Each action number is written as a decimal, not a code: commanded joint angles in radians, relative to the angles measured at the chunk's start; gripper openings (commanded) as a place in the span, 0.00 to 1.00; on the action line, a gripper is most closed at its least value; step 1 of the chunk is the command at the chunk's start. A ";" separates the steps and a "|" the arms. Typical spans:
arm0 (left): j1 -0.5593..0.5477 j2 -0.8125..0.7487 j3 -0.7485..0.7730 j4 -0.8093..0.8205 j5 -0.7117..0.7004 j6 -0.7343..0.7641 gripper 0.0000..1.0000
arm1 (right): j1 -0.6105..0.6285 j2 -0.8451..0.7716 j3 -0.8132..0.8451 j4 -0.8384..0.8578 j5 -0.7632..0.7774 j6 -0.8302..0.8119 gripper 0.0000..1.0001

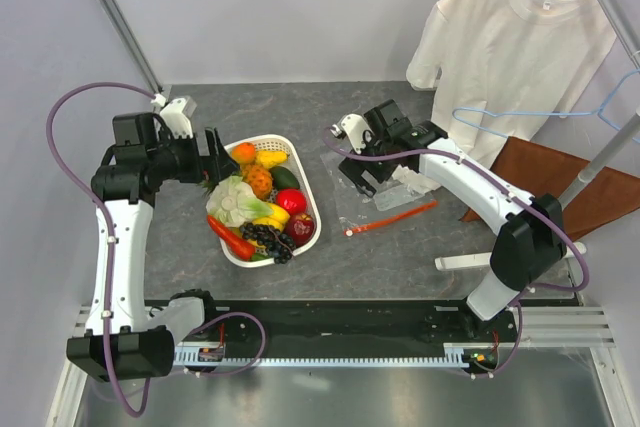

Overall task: Place the food in the zip-top bag and seal the zipper
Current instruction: Pick up the zipper food storage bag at the center of the board, then open the zipper of the food storage bag, then pick up the fake vegetable from the bin.

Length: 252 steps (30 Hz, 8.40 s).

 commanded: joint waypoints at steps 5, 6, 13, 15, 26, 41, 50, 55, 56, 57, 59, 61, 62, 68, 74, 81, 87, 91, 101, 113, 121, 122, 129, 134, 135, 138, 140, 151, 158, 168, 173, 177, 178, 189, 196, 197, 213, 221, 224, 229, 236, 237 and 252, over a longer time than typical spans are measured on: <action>0.001 -0.002 0.031 0.008 -0.102 0.007 1.00 | 0.010 -0.096 -0.046 -0.041 -0.039 -0.146 0.98; -0.001 -0.020 0.020 0.021 -0.096 -0.007 1.00 | 0.012 -0.117 -0.063 -0.038 -0.043 -0.162 0.98; 0.001 -0.186 -0.129 0.230 0.016 -0.049 1.00 | 0.018 -0.194 -0.280 0.036 0.031 -0.367 0.98; 0.001 -0.210 -0.147 0.256 0.051 -0.030 1.00 | 0.018 -0.216 -0.353 0.070 0.029 -0.463 0.98; -0.001 -0.256 -0.195 0.342 0.213 -0.030 1.00 | 0.018 -0.199 -0.555 0.221 0.060 -0.859 0.90; -0.002 -0.266 -0.233 0.379 0.228 -0.027 1.00 | -0.031 -0.104 -0.554 0.274 0.134 -1.009 0.56; -0.001 -0.263 -0.250 0.393 0.233 -0.033 1.00 | -0.050 -0.061 -0.551 0.306 0.146 -1.032 0.45; -0.001 -0.269 -0.265 0.399 0.237 -0.035 1.00 | -0.051 -0.044 -0.520 0.286 0.151 -1.022 0.30; -0.001 -0.269 -0.265 0.400 0.237 -0.032 1.00 | -0.056 -0.033 -0.516 0.286 0.149 -1.021 0.23; 0.001 -0.267 -0.264 0.400 0.237 -0.033 1.00 | -0.059 -0.030 -0.505 0.287 0.149 -1.013 0.20; -0.001 -0.267 -0.262 0.402 0.237 -0.033 1.00 | -0.063 -0.020 -0.488 0.281 0.148 -0.986 0.07; -0.001 -0.267 -0.262 0.402 0.236 -0.032 1.00 | -0.067 -0.021 -0.454 0.268 0.138 -0.937 0.00; -0.001 -0.267 -0.262 0.402 0.236 -0.032 1.00 | -0.068 -0.027 -0.442 0.266 0.134 -0.914 0.00; -0.002 -0.220 -0.247 0.431 0.219 -0.211 1.00 | -0.090 -0.007 -0.197 0.142 0.009 -0.498 0.00; -0.021 -0.169 -0.216 0.504 0.207 -0.365 0.97 | -0.094 0.019 0.053 0.039 -0.167 -0.095 0.00; -0.166 -0.051 -0.193 0.561 0.107 -0.398 0.90 | -0.094 0.011 0.135 0.095 -0.282 0.264 0.00; -0.406 0.102 -0.137 0.615 0.020 -0.409 0.87 | -0.093 -0.047 0.084 0.181 -0.369 0.497 0.00; -0.499 0.194 -0.091 0.649 0.007 -0.437 0.85 | -0.093 -0.093 0.047 0.214 -0.421 0.559 0.00; -0.591 0.343 0.058 0.649 -0.117 -0.402 0.80 | -0.062 -0.108 0.037 0.254 -0.471 0.601 0.00; -0.599 0.386 0.075 0.586 -0.252 -0.342 0.60 | -0.054 -0.136 0.018 0.243 -0.445 0.598 0.00; -0.595 0.388 0.057 0.583 -0.215 -0.340 0.38 | -0.054 -0.176 0.003 0.237 -0.501 0.573 0.00; -0.595 0.397 0.067 0.572 -0.250 -0.323 0.36 | -0.054 -0.179 0.007 0.217 -0.504 0.564 0.00; -0.602 0.379 0.068 0.561 -0.114 -0.332 0.02 | -0.054 -0.231 -0.012 0.165 -0.348 0.510 0.37; -0.657 0.353 0.069 0.567 -0.112 -0.342 0.02 | -0.054 -0.178 0.023 0.204 -0.241 0.568 0.62; -0.662 0.348 0.069 0.567 -0.120 -0.345 0.02 | -0.054 -0.168 0.043 0.212 -0.228 0.593 0.62; -0.671 0.339 0.066 0.561 -0.165 -0.354 0.02 | -0.053 -0.135 0.099 0.215 -0.213 0.619 0.67; -0.674 0.339 0.068 0.554 -0.200 -0.356 0.02 | -0.054 -0.122 0.121 0.220 -0.266 0.627 0.73; -0.674 0.363 0.086 0.551 -0.195 -0.409 0.02 | -0.042 -0.190 0.031 0.284 -0.426 0.670 0.87; -0.674 0.354 0.097 0.564 -0.152 -0.437 0.02 | -0.022 -0.136 0.034 0.278 -0.322 0.662 0.69; -0.674 0.307 0.038 0.578 -0.154 -0.441 0.02 | -0.021 -0.112 0.061 0.266 -0.225 0.677 0.40; -0.671 0.281 0.032 0.566 -0.174 -0.440 0.02 | -0.022 -0.125 0.070 0.212 -0.194 0.611 0.13; -0.648 0.256 -0.001 0.558 -0.180 -0.438 0.02 | -0.028 -0.156 0.087 0.159 -0.153 0.542 0.00; -0.619 0.251 -0.011 0.549 -0.180 -0.438 0.02 | -0.043 -0.167 0.095 0.142 -0.144 0.515 0.00; -0.467 0.306 -0.086 0.397 -0.106 -0.299 0.02 | -0.177 -0.321 0.052 0.001 -0.179 0.453 0.00; -0.490 0.405 -0.054 0.403 -0.004 -0.296 0.07 | -0.175 -0.346 -0.005 -0.007 -0.233 0.449 0.00; -0.498 0.409 -0.041 0.405 0.025 -0.285 0.09 | -0.174 -0.339 -0.011 0.001 -0.242 0.453 0.00; -0.403 0.072 0.005 0.114 0.131 0.129 1.00 | -0.172 -0.296 -0.137 0.117 -0.242 0.490 0.00; -0.383 -0.060 -0.052 -0.176 0.157 0.607 0.99 | -0.160 -0.305 -0.147 0.116 -0.283 0.489 0.00; -0.383 -0.074 -0.061 -0.216 0.101 0.721 0.96 | -0.160 -0.308 -0.151 0.114 -0.290 0.486 0.00; -0.381 0.006 0.007 -0.291 -0.116 0.862 0.95 | -0.159 -0.306 -0.144 0.103 -0.287 0.467 0.00; -0.381 0.095 0.039 -0.351 -0.322 1.033 0.96 | -0.154 -0.296 -0.141 0.097 -0.285 0.455 0.00; -0.381 0.095 0.034 -0.347 -0.335 1.043 0.96 | -0.154 -0.296 -0.143 0.096 -0.285 0.456 0.00; -0.429 -0.123 -0.284 -0.013 -0.467 1.160 1.00 | -0.152 -0.274 -0.132 0.091 -0.282 0.450 0.00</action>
